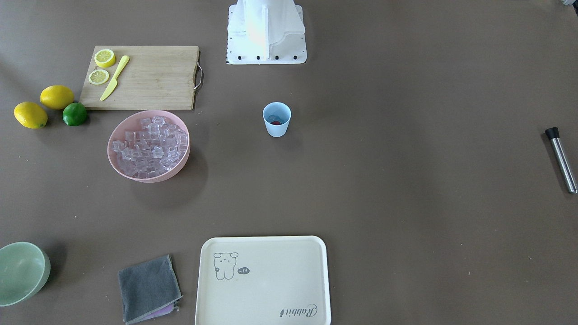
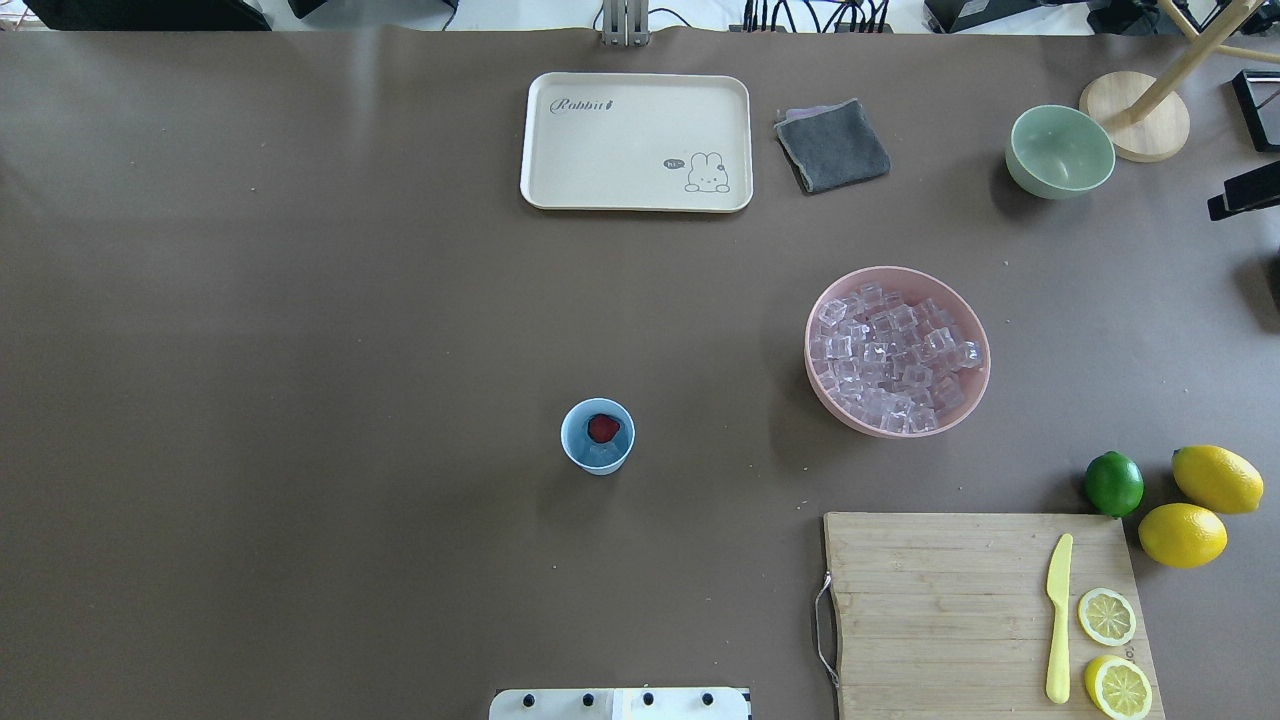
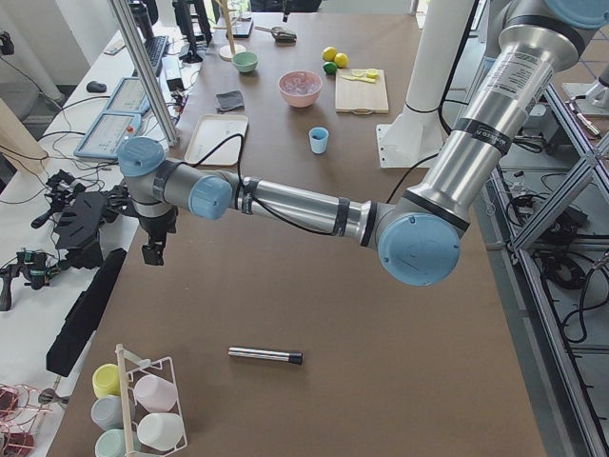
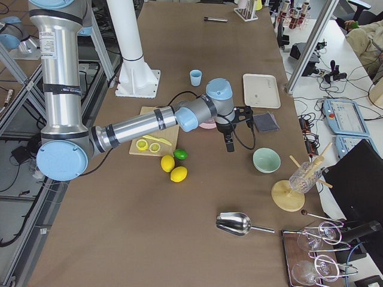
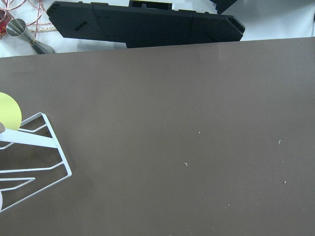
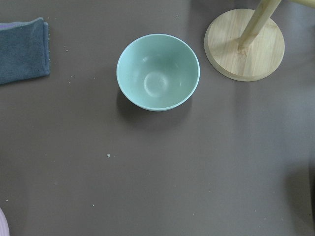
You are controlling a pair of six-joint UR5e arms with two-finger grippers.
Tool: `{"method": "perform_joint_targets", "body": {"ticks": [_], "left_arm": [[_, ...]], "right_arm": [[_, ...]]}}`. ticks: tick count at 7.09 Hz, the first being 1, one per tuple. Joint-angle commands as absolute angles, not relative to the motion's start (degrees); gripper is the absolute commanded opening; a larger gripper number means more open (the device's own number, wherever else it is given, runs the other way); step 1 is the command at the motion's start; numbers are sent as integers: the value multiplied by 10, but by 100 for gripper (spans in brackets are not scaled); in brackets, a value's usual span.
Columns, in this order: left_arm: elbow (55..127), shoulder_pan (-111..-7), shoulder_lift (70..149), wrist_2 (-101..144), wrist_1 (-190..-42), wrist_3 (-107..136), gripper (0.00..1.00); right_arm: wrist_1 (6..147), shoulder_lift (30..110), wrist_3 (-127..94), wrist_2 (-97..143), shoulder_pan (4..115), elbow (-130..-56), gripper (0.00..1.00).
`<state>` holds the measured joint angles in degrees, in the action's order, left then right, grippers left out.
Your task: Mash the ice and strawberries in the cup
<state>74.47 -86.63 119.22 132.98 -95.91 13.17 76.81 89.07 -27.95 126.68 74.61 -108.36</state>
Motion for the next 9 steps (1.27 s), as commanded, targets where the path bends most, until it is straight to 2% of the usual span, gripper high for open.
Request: {"method": "perform_joint_targets", "body": {"ticks": [1,2,6,9], "left_arm": [[777,-881,1238,1332,-837,126,98],[793,-887,1239,1333,-815,127,98],[767,-848,1232,1328,-854,132,98],[692,-832,1209,1289,-965,131,98]], "right_arm": [[814,858,-279,1261,746,-1072,100],[834,836,-279,1260,746,-1061,100],[833,835,-168,1266,793,-999,100],[830,821,-99,1266,830,-932,100]]}}
